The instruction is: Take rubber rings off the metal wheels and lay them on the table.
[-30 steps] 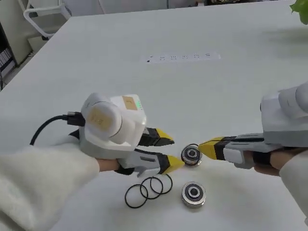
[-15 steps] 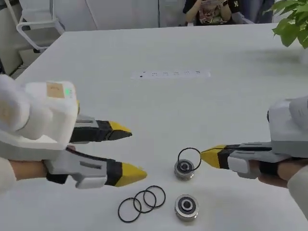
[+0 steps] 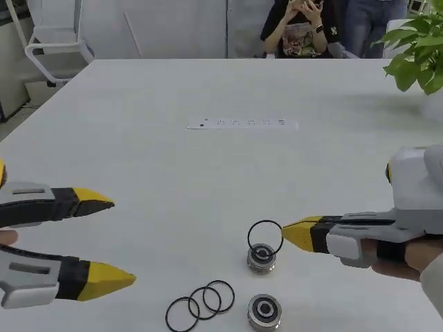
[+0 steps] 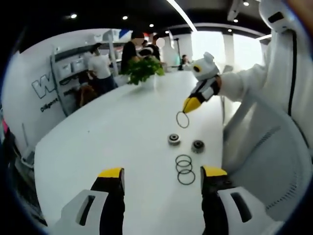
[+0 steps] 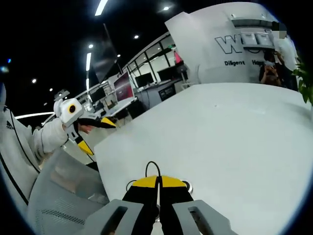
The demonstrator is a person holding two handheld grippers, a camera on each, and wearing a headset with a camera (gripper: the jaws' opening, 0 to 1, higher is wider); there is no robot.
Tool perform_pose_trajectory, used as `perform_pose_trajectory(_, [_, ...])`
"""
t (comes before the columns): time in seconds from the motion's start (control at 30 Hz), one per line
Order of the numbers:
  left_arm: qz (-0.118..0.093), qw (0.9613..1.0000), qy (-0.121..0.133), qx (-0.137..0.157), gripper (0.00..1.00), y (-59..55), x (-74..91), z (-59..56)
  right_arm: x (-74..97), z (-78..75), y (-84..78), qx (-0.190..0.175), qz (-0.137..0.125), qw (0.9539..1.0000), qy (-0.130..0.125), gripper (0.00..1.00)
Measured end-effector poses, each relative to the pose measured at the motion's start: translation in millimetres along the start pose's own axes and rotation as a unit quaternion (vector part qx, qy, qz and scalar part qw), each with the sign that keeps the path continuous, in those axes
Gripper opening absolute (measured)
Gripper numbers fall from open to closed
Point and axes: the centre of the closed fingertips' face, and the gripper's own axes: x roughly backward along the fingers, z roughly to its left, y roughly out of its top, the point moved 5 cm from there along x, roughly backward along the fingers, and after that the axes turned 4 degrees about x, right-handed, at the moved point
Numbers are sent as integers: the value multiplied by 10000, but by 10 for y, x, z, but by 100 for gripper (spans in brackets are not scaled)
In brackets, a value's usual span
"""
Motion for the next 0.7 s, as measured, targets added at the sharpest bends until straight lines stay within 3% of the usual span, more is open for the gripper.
perform_pose_trajectory(0.17, [-152,9993,215,265,66,-92,196,-14,-34,108,48,137,60,9997,208,0])
perform_pose_trajectory(0.23, [-167,9991,295,271,68,-163,262,-16,-61,137,49,161,151,9993,293,0])
perform_pose_trajectory(0.4, [-183,9965,547,601,71,-340,391,7,-130,233,59,254,305,9981,481,0])
perform_pose_trajectory(0.7, [-252,9919,739,1000,71,-558,516,-70,-332,415,-24,663,858,9906,832,0])
